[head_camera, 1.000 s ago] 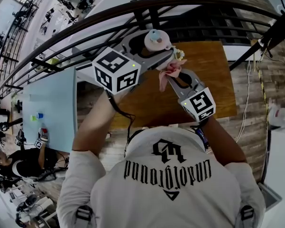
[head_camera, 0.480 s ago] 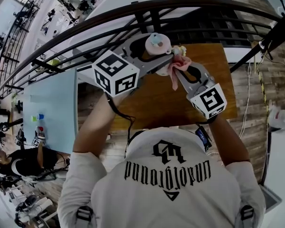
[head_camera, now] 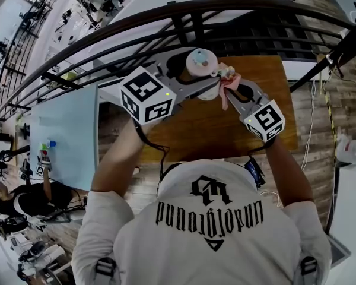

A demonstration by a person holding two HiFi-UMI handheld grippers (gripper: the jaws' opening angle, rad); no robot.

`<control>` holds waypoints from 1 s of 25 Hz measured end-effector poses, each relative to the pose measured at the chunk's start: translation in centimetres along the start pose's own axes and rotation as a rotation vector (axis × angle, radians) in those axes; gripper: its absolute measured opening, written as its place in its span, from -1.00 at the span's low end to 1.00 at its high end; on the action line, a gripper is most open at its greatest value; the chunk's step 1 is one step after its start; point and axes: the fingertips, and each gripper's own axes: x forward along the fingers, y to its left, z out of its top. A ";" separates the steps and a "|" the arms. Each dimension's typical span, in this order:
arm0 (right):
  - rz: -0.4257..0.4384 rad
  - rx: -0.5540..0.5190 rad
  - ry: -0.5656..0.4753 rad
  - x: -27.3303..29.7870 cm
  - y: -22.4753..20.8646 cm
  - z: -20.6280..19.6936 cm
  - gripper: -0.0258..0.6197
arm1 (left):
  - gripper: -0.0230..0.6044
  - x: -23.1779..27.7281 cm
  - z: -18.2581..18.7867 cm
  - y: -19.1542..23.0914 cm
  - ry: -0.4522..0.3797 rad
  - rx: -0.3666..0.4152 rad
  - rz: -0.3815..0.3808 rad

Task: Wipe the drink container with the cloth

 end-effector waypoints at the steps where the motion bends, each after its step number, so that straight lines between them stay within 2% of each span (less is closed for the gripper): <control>1: 0.011 -0.014 -0.024 -0.2 0.0 0.9 -0.81 | 0.30 0.0 -0.1 -0.3 0.001 0.000 -0.009; 6: 0.038 -0.062 -0.107 -0.5 -0.5 5.8 -0.81 | 0.30 -0.7 -0.7 -2.2 -0.003 0.021 -0.064; 10: 0.100 -0.042 -0.146 -0.5 0.0 7.2 -0.81 | 0.30 -1.0 -0.7 -3.5 -0.015 0.045 -0.099; 13: 0.132 0.032 -0.151 -0.2 0.0 5.7 -0.81 | 0.30 -0.9 -0.4 -3.4 -0.021 0.057 -0.113; 19: 0.189 0.139 -0.096 0.6 0.2 0.8 -0.81 | 0.30 -0.6 -0.1 -3.5 -0.013 0.070 -0.134; 25: 0.230 0.146 -0.086 0.7 0.3 0.5 -0.81 | 0.30 -1.1 0.1 -3.9 -0.027 0.067 -0.159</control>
